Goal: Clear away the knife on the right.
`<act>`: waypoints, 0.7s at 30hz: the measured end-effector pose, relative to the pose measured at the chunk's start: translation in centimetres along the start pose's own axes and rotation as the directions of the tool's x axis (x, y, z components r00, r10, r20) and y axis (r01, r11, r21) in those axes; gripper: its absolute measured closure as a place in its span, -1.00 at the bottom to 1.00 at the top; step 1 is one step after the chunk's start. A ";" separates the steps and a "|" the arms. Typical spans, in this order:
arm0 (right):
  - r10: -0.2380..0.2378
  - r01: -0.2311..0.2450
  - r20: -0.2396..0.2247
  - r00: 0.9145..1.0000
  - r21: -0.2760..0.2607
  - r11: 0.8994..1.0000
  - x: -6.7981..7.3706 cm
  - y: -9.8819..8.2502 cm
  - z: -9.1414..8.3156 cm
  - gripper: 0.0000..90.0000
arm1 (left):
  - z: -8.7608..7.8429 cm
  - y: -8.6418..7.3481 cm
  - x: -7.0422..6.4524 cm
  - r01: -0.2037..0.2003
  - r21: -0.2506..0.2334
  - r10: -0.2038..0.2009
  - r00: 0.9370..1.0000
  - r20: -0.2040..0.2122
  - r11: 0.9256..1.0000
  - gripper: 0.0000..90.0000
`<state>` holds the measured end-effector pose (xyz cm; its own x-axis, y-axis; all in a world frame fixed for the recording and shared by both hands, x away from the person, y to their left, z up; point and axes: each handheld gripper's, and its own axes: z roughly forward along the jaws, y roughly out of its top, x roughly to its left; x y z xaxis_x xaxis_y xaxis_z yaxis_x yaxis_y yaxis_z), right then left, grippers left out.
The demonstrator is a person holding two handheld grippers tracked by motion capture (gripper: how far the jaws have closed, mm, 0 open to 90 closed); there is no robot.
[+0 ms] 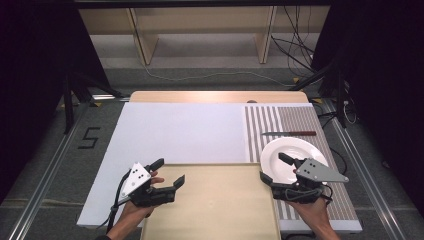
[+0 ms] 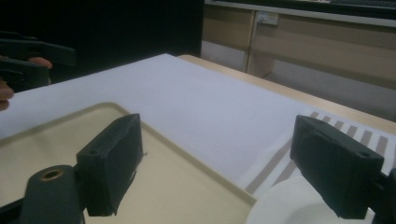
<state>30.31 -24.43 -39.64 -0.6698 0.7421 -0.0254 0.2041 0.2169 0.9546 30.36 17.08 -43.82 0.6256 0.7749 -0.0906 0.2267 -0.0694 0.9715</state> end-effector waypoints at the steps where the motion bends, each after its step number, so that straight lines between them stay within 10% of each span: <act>1: -0.005 0.005 0.006 1.000 0.003 1.000 -0.3 0.0 0.1 -0.60 | 0.0 0.0 0.0 0.000 0.000 0.000 1.000 0.000 1.000 -0.74; 21: -0.019 0.012 0.074 0.997 0.096 0.995 -4.8 0.7 2.7 -0.59 | 0.0 0.0 0.0 -0.003 0.001 0.003 1.000 -0.001 1.000 -0.74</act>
<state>35.60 -26.12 -39.64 -0.6190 0.7826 -0.0658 0.2634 0.2858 0.9214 30.34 17.06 -43.81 0.6256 0.7753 -0.0870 0.2254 -0.0728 0.9715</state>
